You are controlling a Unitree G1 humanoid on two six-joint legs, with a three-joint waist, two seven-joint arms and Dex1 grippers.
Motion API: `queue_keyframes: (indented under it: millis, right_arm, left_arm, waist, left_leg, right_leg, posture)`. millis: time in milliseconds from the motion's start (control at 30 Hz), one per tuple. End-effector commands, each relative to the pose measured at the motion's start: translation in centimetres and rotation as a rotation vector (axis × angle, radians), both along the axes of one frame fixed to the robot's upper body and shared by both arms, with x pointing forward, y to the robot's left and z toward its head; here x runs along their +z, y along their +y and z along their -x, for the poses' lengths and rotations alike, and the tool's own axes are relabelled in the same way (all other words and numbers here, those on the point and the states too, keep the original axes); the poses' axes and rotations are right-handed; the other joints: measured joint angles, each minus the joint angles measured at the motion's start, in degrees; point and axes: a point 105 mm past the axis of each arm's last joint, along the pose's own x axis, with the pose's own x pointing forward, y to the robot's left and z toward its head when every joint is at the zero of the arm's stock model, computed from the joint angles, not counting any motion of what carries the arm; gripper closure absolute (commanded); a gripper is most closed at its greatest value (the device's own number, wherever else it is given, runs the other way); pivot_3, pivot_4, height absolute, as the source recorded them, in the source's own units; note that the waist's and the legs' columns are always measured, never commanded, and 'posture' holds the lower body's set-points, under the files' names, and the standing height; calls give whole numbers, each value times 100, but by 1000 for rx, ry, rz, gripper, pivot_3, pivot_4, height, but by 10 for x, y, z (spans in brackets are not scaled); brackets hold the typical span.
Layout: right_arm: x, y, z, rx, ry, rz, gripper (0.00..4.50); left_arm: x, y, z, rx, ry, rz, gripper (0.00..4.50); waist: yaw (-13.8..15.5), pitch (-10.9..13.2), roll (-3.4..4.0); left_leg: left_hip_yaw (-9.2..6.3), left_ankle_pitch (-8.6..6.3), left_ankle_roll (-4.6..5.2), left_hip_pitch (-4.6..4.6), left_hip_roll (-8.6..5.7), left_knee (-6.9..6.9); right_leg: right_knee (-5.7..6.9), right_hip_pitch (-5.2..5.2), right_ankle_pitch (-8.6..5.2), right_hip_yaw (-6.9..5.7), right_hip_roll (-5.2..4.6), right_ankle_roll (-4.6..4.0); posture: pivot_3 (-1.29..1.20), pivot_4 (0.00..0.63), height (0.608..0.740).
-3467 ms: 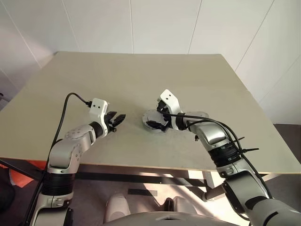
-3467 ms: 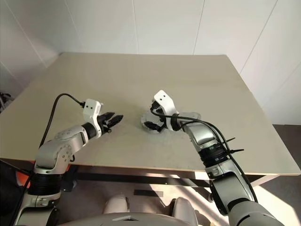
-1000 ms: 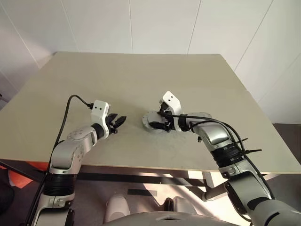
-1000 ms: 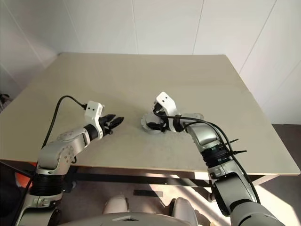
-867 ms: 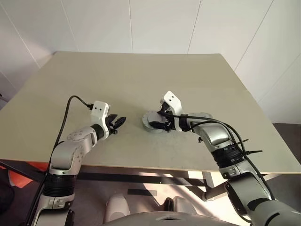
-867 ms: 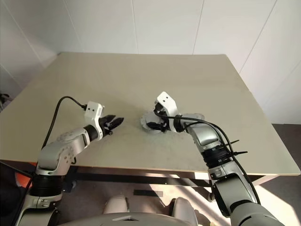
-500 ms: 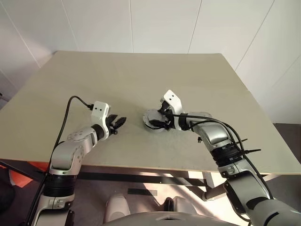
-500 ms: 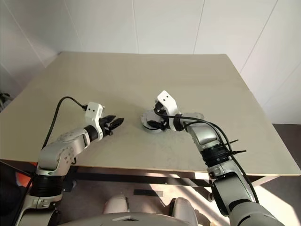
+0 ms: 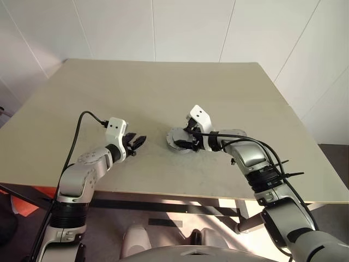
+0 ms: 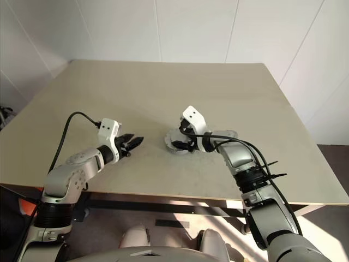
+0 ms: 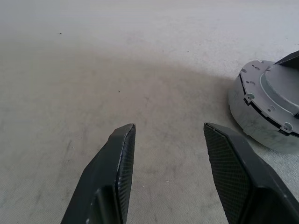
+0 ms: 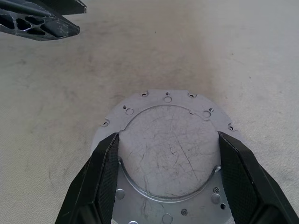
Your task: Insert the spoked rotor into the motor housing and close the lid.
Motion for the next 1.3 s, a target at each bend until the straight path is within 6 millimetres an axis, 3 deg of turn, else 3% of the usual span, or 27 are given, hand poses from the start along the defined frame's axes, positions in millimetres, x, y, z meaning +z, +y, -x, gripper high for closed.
queue_keyframes:
  millis: [33, 1000, 1233, 1300]
  right_arm:
    - [-3, -3, -2, -13, -6, 28, 1395]
    - [-31, -21, 2, -18, 80, 137, 1395]
    - [-30, -18, 2, -13, 79, 133, 1395]
    - [-30, -16, 3, -9, 79, 130, 1395]
  left_arm:
    - [13, -1, -3, -8, -50, -7, 2049]
    - [13, -4, -3, -3, -48, 11, 2049]
    - [20, -29, -15, -23, -2, 225, 2049]
    - [18, -39, -23, -35, 32, 290, 2426]
  waist:
    - [0, 0, 0]
    - [11, -4, -6]
    - [21, -8, -11]
    - [23, -9, -12]
  left_leg:
    - [0, 0, 0, 0, 0, 0]
    - [0, -5, 8, 26, -2, 0]
    - [0, -6, 11, 40, -3, 1]
    - [0, -6, 10, 43, -3, 1]
  right_leg:
    - [0, 0, 0, 0, 0, 0]
    - [0, 28, 0, 0, -2, 0]
    - [-2, 45, -1, 0, -3, 1]
    - [-2, 50, -1, 1, -3, 1]
  posture:
    - [0, 0, 740]
    - [0, 0, 740]
    - [0, 0, 740]
    - [0, 0, 740]
